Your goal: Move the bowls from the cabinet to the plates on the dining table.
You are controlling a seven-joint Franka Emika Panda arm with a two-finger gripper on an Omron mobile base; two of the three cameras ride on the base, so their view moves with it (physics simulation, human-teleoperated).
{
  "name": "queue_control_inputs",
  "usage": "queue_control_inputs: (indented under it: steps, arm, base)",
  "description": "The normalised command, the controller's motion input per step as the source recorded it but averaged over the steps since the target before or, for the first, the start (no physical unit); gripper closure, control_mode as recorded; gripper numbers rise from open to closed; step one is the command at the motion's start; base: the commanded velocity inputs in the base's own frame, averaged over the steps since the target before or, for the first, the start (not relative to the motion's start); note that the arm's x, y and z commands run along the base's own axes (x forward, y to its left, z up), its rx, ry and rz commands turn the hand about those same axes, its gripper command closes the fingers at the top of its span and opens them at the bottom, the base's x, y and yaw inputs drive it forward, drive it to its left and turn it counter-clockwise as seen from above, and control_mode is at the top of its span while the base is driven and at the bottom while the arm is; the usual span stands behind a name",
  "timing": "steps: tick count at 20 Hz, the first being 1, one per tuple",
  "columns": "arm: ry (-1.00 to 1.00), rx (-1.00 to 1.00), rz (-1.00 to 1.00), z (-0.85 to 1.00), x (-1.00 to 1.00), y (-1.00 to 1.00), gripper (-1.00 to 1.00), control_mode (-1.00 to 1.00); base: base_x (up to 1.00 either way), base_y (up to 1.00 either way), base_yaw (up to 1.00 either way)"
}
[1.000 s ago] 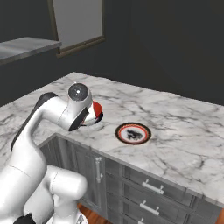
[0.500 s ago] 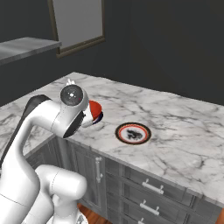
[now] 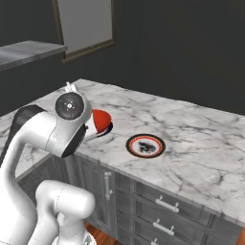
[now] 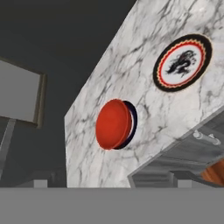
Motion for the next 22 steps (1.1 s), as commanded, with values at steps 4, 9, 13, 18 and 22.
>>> queue_control_inputs:
  steps: [4, 9, 13, 18, 22]
  arm:
    - [-0.02, 0.00, 0.00, 0.38, -0.45, -0.01, -1.00, -1.00]
    - [-0.03, 0.00, 0.00, 0.37, -0.43, -0.02, -1.00, -1.00]
    - [-0.02, 0.00, 0.00, 0.35, -0.37, -0.06, -1.00, -1.00]
    - [-0.05, 0.00, 0.00, 0.32, -0.37, -0.03, -1.00, -1.00]
    - [-0.11, -0.02, -0.01, 0.30, -0.39, -0.01, -1.00, -1.00]
  base:
    - [0.00, 0.00, 0.00]
    - [0.00, 0.00, 0.00]
    - [0.00, 0.00, 0.00]
    - [0.00, 0.00, 0.00]
    - [0.00, 0.00, 0.00]
